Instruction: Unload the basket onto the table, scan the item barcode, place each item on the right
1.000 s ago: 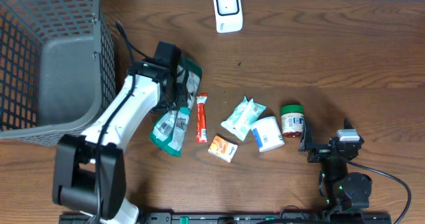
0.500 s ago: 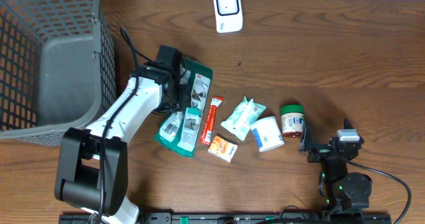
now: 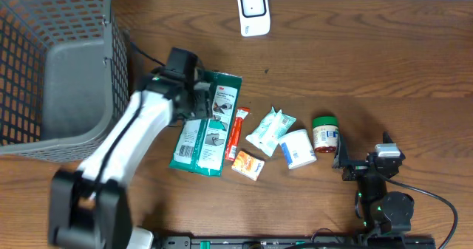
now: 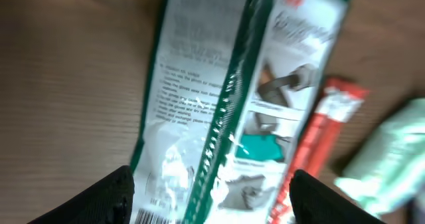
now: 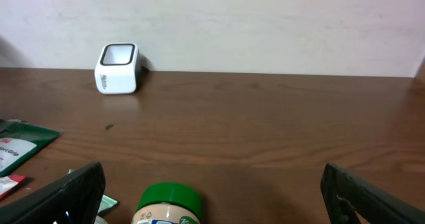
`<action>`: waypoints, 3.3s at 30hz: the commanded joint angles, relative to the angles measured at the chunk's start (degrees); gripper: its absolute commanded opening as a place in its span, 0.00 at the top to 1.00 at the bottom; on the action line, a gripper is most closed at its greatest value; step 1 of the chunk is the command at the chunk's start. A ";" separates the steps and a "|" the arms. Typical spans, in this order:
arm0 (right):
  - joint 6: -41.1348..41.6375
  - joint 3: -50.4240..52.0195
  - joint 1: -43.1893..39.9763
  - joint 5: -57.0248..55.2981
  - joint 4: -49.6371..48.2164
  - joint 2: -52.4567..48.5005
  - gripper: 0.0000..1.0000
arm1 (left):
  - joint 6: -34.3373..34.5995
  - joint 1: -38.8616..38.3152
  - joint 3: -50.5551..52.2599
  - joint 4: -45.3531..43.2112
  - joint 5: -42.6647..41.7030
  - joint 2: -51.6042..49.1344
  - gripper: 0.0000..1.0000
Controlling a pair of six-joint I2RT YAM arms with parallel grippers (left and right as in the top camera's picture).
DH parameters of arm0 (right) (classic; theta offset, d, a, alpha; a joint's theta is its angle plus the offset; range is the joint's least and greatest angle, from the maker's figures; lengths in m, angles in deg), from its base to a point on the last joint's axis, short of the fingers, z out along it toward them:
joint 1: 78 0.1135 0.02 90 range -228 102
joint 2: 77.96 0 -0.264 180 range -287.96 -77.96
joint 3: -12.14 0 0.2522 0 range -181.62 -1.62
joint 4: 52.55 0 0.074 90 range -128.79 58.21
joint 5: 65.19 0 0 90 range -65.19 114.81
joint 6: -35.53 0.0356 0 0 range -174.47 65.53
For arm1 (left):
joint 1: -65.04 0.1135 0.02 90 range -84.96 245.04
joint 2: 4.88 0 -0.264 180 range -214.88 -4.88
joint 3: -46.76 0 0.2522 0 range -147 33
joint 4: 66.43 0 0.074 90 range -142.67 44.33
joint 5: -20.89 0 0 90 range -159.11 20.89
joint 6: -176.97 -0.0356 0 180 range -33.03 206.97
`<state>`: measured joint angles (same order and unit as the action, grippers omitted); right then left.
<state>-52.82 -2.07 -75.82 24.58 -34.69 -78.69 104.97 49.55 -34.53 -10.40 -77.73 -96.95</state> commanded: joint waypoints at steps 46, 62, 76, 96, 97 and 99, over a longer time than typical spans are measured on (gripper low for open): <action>-0.85 0.13 0.55 -0.35 0.17 0.20 0.01 | 0.13 9.68 -2.01 17.92 21.11 22.47 0.16; -0.55 0.13 0.55 1.99 0.11 0.20 0.01 | 0.11 9.68 -2.01 17.92 21.11 22.47 0.15; 9.27 -11.76 -0.13 1.75 5.79 -2.36 0.01 | 0.11 9.68 -2.01 17.92 21.11 22.47 0.15; 2.49 -106.09 -0.85 9.35 74.01 -67.41 0.01 | 0.11 9.68 -2.01 16.68 23.26 22.47 0.15; 2.51 -109.42 -0.85 13.05 77.22 -72.02 0.01 | 0.09 9.68 -2.01 16.68 23.26 22.47 0.15; 2.51 -110.51 -0.85 14.91 77.77 -75.47 0.01 | 0.09 9.68 -2.01 16.68 23.26 22.47 0.15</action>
<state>-49.35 -109.69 -76.17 32.86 42.29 -148.75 104.99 58.93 -35.71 6.08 -56.64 -74.74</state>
